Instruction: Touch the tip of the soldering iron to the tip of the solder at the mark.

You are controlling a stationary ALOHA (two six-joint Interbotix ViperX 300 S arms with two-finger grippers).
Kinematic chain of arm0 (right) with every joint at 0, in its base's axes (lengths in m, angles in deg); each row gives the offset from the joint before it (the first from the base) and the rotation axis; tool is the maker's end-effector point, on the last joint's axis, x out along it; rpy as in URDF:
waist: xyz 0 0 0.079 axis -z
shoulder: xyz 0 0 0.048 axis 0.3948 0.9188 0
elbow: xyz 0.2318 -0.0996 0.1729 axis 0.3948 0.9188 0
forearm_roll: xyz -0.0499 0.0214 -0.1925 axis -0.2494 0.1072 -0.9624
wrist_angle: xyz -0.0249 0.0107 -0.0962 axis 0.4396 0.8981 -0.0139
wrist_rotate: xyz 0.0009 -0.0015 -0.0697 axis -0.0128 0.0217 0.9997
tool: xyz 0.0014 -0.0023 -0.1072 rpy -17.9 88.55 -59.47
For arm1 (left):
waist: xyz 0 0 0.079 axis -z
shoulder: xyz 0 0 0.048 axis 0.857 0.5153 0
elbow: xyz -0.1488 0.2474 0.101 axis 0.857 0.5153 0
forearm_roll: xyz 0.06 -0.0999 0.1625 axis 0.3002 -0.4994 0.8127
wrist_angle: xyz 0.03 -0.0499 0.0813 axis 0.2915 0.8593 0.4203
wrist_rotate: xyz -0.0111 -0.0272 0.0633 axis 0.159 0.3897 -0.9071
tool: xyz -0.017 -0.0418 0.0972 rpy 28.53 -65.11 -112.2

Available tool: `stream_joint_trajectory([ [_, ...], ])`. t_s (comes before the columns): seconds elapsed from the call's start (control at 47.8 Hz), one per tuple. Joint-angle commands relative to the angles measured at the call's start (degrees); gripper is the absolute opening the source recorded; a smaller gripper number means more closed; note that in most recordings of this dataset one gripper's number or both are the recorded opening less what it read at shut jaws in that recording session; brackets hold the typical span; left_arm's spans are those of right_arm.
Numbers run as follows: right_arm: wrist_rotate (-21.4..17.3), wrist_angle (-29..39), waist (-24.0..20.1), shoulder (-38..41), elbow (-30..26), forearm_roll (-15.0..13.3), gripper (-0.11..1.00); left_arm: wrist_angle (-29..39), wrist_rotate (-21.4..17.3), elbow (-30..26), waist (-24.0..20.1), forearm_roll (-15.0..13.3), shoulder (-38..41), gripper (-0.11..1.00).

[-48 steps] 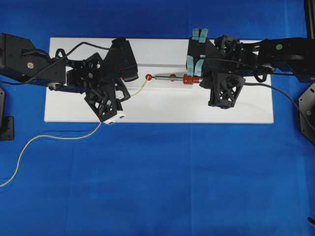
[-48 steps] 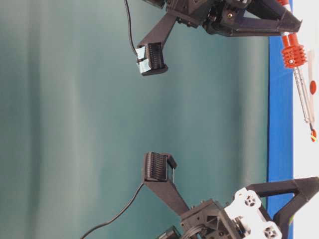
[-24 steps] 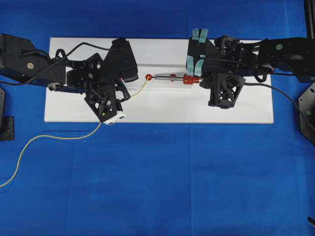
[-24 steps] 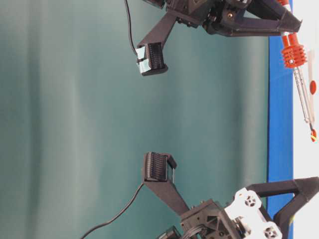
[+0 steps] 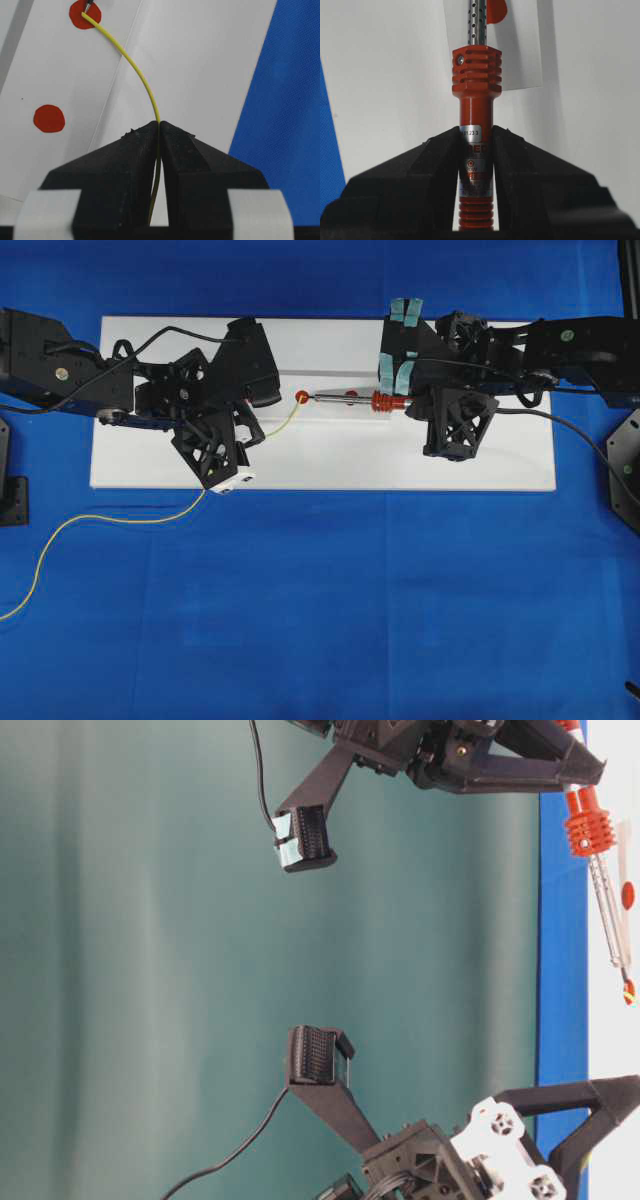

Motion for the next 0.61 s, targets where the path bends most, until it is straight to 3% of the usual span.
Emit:
stream_joint_trajectory([
  [0.0,0.0,-0.44,0.0,-0.53,-1.41,-0.09,0.06,-0.18,-0.09,-0.44,0.18,0.09,-1.23,0.02],
  [0.586,0.0,-0.44,0.09,-0.53,-1.41,-0.09,0.06,-0.09,-0.62,0.44,0.26,0.09,-3.08,0.02],
])
